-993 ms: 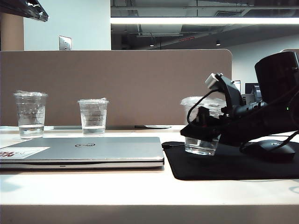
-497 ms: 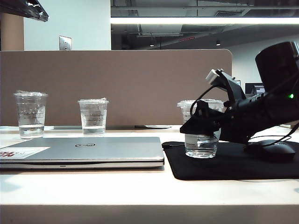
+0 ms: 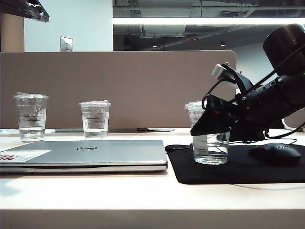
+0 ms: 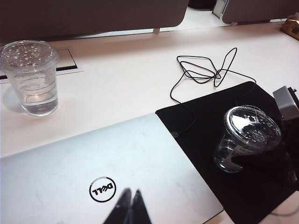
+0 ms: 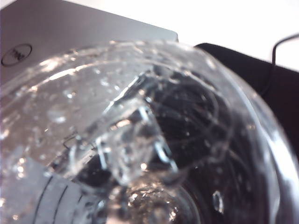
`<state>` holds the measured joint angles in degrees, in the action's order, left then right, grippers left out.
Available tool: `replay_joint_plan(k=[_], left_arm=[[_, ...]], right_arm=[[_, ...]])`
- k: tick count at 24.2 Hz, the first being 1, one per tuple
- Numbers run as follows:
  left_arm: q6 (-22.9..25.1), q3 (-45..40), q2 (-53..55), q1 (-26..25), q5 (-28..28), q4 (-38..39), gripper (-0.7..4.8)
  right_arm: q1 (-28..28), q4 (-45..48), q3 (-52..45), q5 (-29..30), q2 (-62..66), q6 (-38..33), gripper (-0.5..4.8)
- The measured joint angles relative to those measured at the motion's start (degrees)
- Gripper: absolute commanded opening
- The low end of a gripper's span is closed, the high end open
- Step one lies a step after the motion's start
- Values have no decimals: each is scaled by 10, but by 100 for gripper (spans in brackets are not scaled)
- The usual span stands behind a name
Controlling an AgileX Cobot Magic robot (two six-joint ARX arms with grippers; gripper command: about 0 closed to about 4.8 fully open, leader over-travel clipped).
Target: Pick up the coffee cup on the right and place it on the right side of the laptop.
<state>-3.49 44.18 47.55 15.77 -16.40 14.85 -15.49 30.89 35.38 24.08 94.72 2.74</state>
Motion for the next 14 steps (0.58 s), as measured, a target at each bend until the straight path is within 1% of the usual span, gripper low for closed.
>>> replay_joint_plan(k=[2,9,12,14], left_arm=[[0,0,0,0,0,0,-5],[0,0,0,0,0,0,-5],[0,0,0,0,0,0,-5],[0,0,0,0,0,0,-5]], right_arm=[[0,0,0,0,0,27,479],[1,-3,0,-1,-2,45,479],[5,-13,0,-1,-10,64,479],[10,-3,0,2,-18,74,479]])
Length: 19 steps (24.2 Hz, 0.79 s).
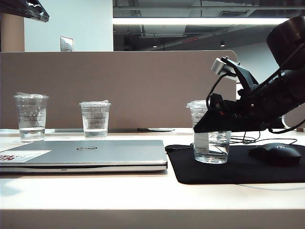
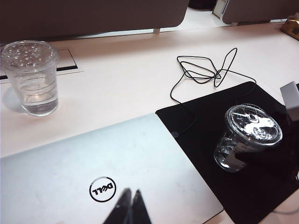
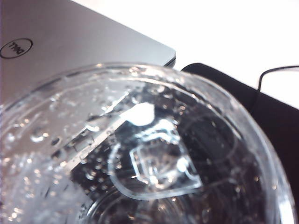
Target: Pick up the coffee cup on the right and place it on the right side of the laptop.
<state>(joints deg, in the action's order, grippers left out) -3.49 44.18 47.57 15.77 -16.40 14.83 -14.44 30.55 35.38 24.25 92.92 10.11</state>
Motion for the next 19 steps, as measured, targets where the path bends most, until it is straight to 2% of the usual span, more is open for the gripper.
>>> replay_joint_plan(k=[19], left_arm=[[0,0,0,0,0,0,-5]], right_arm=[[8,4,-31,-2,12,3,479]])
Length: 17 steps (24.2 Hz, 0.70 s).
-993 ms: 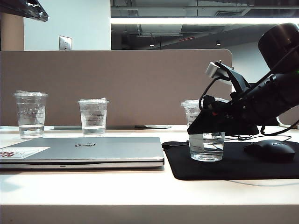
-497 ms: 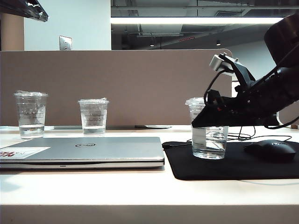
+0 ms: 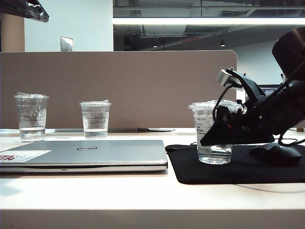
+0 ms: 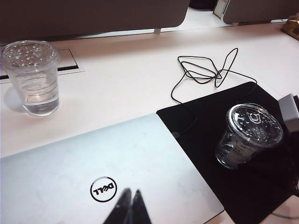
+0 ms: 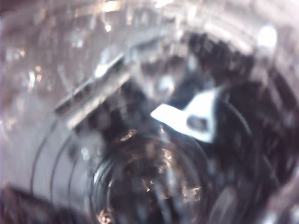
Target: Pick up the coffee cup on the right and place it on the right side of the laptop.
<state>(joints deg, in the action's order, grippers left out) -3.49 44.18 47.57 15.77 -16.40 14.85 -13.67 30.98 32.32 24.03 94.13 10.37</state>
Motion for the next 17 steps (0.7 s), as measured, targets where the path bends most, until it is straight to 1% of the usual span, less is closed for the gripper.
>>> replay_joint_plan(k=[4,7,12,17], left_arm=[[0,0,0,0,0,0,-5],[0,0,0,0,0,0,-5],[0,0,0,0,0,0,-5],[0,0,0,0,0,0,-5]], right_arm=[[0,0,-18,-4,-1,2,479],[0,-6,-35,-23,-13,2,479],[0,-23,-34,-42,-52,2,479],[6,-81,-34,-65,-101,2,479]])
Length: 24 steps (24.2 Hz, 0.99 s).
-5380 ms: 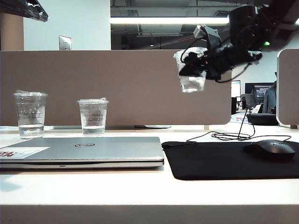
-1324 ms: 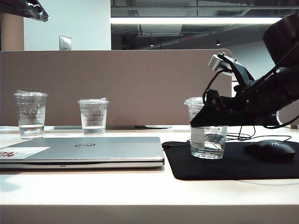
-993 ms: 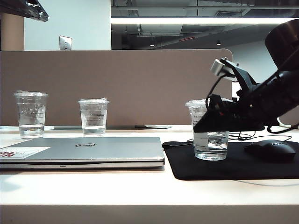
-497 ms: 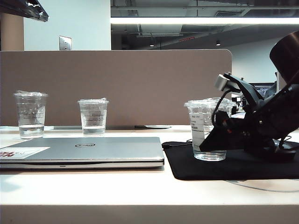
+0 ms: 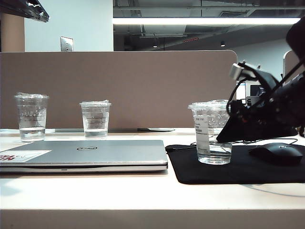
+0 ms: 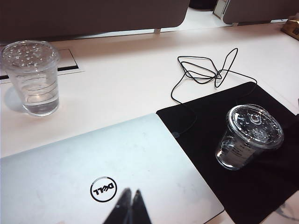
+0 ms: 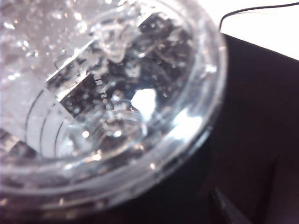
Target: Pick up the coffee cup on the right and place it on the right side of the laptop.
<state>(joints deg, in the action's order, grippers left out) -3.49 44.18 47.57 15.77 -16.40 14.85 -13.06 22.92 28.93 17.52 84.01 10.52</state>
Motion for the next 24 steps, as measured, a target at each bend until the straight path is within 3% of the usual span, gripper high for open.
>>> replay_joint_plan(k=[6,7,9,10,11,15,19,24], left_arm=[[0,0,0,0,0,0,-5],[0,0,0,0,0,0,-5],[0,0,0,0,0,0,-5],[0,0,0,0,0,0,-5],[0,0,0,0,0,0,-5],[0,0,0,0,0,0,-5],[0,0,0,0,0,0,-5],[0,0,0,0,0,0,-5]], right_arm=[[0,-71,0,-2,-75,0,479],[0,-84,0,-2,-89,0,374],[0,-121,0,-8,-123,-3,39],[0,-143,0,-9,-143,-3,-12],[0,-158,0,-10,-157,-3,6],[0,-250,0,-12,-245,-1,-8],[-1,-333,0,-50,-358,-4,-8],[0,-349,-7,-84,-481,-4,-7]])
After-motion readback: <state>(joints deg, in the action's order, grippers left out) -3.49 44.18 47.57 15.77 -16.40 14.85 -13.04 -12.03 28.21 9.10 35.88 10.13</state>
